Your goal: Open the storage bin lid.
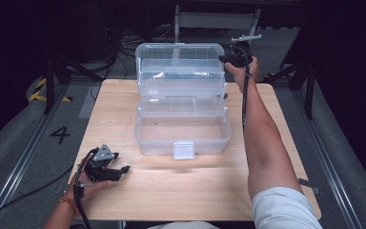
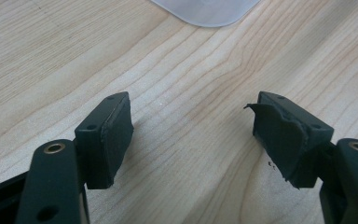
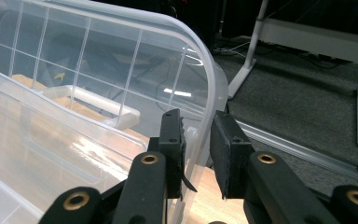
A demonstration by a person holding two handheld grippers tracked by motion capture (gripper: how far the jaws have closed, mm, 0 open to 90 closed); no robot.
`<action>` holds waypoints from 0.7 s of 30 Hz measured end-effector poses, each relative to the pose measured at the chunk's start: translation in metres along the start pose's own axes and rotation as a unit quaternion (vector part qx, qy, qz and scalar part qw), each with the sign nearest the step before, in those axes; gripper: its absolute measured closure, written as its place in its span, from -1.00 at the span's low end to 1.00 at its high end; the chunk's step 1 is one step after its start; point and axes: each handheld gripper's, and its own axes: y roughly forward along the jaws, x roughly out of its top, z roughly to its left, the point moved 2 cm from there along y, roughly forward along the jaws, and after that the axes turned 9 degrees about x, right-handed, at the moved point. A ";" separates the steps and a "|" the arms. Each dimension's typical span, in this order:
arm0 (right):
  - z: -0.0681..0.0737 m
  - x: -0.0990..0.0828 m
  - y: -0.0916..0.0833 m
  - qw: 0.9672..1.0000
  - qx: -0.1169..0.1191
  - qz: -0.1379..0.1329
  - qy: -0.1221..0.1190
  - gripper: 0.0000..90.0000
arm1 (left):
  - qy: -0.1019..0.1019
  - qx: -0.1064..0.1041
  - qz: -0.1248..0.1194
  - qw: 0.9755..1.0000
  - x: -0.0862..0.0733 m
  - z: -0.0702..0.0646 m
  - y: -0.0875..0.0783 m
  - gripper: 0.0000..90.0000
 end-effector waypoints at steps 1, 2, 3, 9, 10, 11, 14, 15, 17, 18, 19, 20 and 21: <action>0.000 0.000 0.001 1.000 -0.002 0.000 -0.001 0.67 | -0.001 -0.001 0.000 1.000 0.000 0.000 0.000 -0.36; 0.000 -0.001 0.001 1.000 0.000 -0.002 0.000 0.67 | -0.001 -0.001 0.001 1.000 0.000 0.000 0.000 -0.36; -0.001 -0.001 0.002 1.000 -0.001 -0.003 0.001 0.67 | -0.001 -0.001 0.000 1.000 0.000 0.000 0.000 -0.36; -0.003 -0.004 0.006 1.000 -0.006 -0.005 0.003 0.66 | -0.001 -0.001 0.000 1.000 0.000 0.000 0.000 -0.36; -0.003 -0.004 0.007 1.000 -0.008 -0.005 0.002 0.66 | -0.001 -0.001 0.001 1.000 0.000 0.000 0.000 -0.36; -0.003 -0.005 0.008 1.000 -0.009 -0.005 0.000 0.65 | -0.001 -0.001 0.001 1.000 0.000 0.000 0.000 -0.36; -0.005 -0.006 0.010 1.000 -0.009 -0.005 -0.002 0.64 | -0.001 -0.001 0.001 1.000 0.000 0.000 0.000 -0.36; -0.005 -0.006 0.010 1.000 -0.010 -0.004 -0.002 0.64 | -0.002 -0.001 0.002 1.000 0.000 0.000 0.000 -0.36; -0.005 -0.005 0.012 1.000 -0.013 -0.001 -0.004 0.64 | 0.000 0.000 0.001 1.000 0.000 0.000 0.000 -0.36; -0.005 -0.005 0.012 1.000 -0.015 0.000 -0.004 0.63 | 0.000 0.000 0.001 1.000 0.000 0.000 0.000 -0.37; -0.005 -0.006 0.013 1.000 -0.019 0.002 -0.004 0.63 | 0.000 0.000 0.001 1.000 0.000 0.000 0.000 -0.37; -0.004 -0.006 0.014 1.000 -0.021 0.003 -0.002 0.63 | 0.000 0.000 0.001 1.000 0.000 0.000 0.000 -0.37; -0.004 -0.006 0.015 1.000 -0.022 0.003 -0.001 0.63 | 0.000 0.000 0.001 1.000 0.000 0.000 0.000 -0.37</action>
